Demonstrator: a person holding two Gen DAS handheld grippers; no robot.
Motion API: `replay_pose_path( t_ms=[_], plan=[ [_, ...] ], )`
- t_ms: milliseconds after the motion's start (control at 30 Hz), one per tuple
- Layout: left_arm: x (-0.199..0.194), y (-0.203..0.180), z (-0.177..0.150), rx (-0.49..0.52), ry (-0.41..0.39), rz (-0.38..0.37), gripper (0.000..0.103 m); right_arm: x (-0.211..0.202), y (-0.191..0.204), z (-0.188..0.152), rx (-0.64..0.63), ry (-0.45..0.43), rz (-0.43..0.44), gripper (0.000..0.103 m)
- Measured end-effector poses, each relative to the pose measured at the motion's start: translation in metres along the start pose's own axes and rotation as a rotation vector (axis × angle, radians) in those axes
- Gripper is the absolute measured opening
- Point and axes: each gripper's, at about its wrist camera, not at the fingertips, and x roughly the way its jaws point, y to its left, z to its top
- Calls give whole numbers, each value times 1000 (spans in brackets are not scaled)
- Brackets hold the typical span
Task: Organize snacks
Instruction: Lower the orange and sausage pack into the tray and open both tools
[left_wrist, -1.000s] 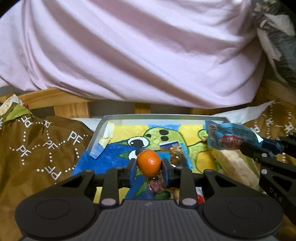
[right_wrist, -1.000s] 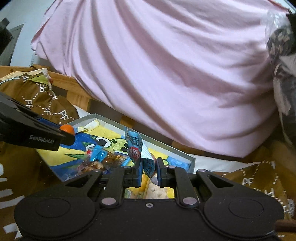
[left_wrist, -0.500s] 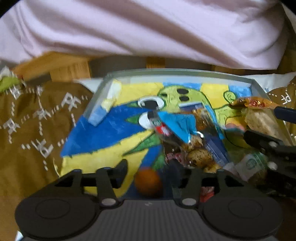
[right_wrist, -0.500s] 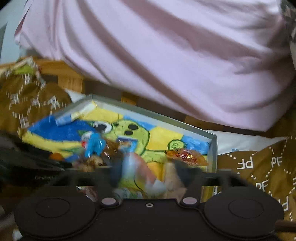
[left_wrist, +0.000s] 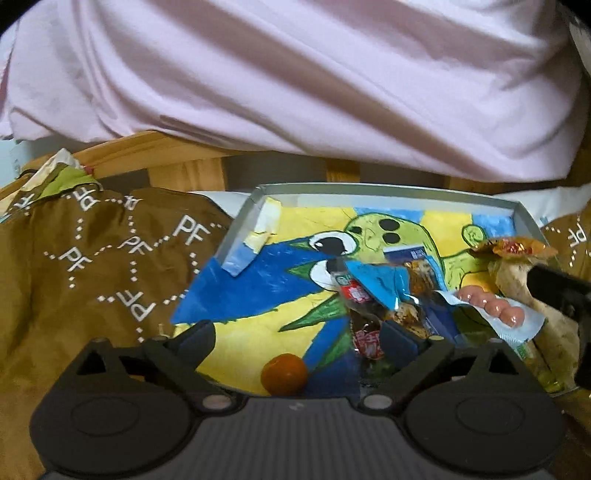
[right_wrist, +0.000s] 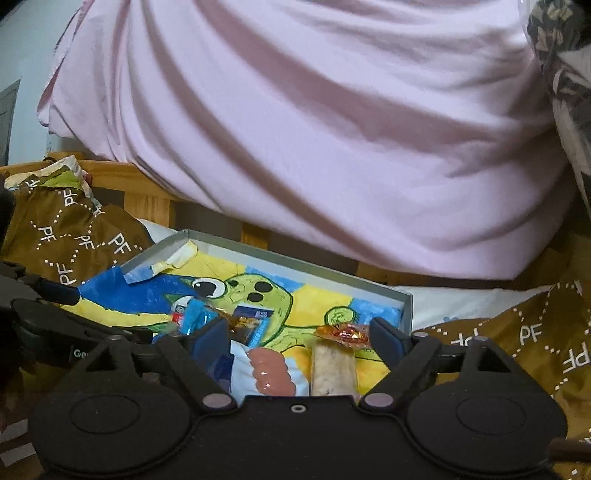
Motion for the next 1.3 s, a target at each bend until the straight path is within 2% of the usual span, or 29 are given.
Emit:
replay_pose_path(
  t_ms=[100,267,500,767,1033,1300],
  plan=[
    [-9,6,-3,-22,-18,-7,102,-10,4,2,10,-21,-6,97],
    [-27,17,-12,-54,-36,1,102,-32,7,7,45,-56,-23,102],
    [-61,33,-22,-112,-66,7,102,-68,6,8,104,-79,-28,102],
    [-108,43,-30,-129,-119,-6,102,-110,2,3,201,-86,-41,102],
    [-147,57,-43,-173,-151,-24,103,-144,-5,-11,321,-25,-30,102],
    [-176,60,-61,-161,-179,-23,103,-170,6,-20,320,4,-29,102]
  ],
)
